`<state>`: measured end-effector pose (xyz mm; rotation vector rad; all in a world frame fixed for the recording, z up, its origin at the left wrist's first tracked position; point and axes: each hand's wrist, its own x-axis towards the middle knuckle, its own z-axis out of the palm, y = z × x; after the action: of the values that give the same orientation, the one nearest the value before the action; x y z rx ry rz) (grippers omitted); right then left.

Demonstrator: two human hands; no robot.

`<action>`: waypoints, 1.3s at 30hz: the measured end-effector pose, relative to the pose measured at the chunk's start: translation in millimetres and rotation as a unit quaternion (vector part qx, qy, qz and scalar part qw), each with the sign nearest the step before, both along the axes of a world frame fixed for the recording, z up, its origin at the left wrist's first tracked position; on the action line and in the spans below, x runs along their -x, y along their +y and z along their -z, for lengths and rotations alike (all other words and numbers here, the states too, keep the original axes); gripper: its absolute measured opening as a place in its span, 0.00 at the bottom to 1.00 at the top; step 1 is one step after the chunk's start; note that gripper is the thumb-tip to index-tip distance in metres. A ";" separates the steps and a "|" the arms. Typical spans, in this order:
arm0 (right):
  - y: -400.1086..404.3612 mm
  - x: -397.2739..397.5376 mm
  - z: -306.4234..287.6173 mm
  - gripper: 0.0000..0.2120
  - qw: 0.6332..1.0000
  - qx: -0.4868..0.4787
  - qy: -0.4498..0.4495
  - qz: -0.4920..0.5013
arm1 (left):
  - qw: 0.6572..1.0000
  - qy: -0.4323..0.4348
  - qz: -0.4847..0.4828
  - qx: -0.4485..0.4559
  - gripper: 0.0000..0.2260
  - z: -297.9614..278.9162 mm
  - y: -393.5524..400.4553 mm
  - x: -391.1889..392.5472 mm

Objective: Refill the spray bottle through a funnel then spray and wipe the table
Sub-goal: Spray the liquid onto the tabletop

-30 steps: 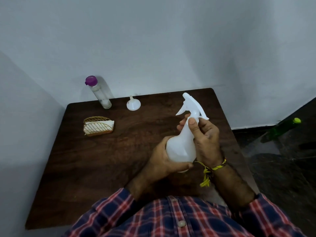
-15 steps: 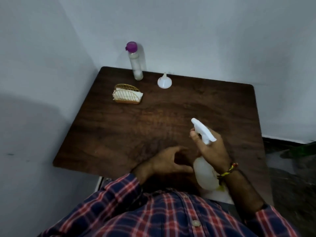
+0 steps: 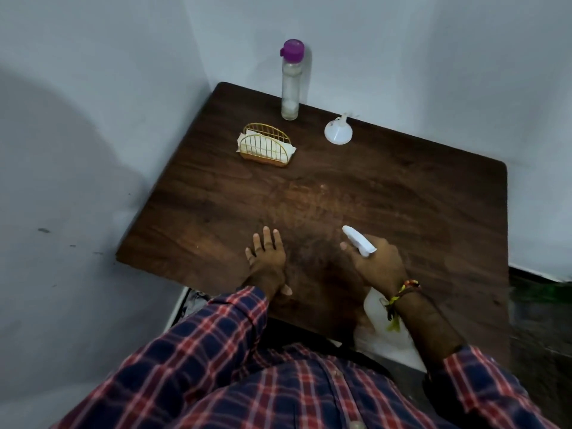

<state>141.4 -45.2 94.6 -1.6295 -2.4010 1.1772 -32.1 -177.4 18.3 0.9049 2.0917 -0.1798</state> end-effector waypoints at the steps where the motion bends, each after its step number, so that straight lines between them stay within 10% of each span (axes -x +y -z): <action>1: -1.4 1.3 2.7 0.14 1.000 -0.002 -0.004 -0.007 | 1.000 -0.003 0.001 0.003 0.66 1.0 0.7 0.8; 8: -29.2 1.5 15.6 0.32 0.993 0.013 -0.048 -0.105 | 1.000 0.004 0.006 0.019 0.66 2.1 4.1 1.5; 22: -20.9 -41.7 8.3 0.16 0.972 -0.021 -0.126 -0.198 | 1.000 0.020 -0.009 0.005 0.67 -4.9 0.6 -4.3; 27: -2.6 -58.7 2.3 0.32 0.999 -0.037 -0.028 -0.005 | 0.998 0.062 0.025 -0.001 0.63 -3.1 17.4 -25.5; 33: 42.4 -73.4 -13.5 0.20 0.976 -0.063 0.036 0.205 | 0.998 0.008 0.061 -0.015 0.62 -4.5 53.9 -56.1; 39: 46.7 -102.0 -15.1 0.20 0.987 -0.032 -0.038 0.153 | 0.996 0.025 0.075 0.043 0.62 -5.2 65.9 -61.4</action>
<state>243.4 1.5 109.6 -1.9642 -2.0992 0.9913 29.3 -111.4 23.6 1.0143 2.0454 -0.3713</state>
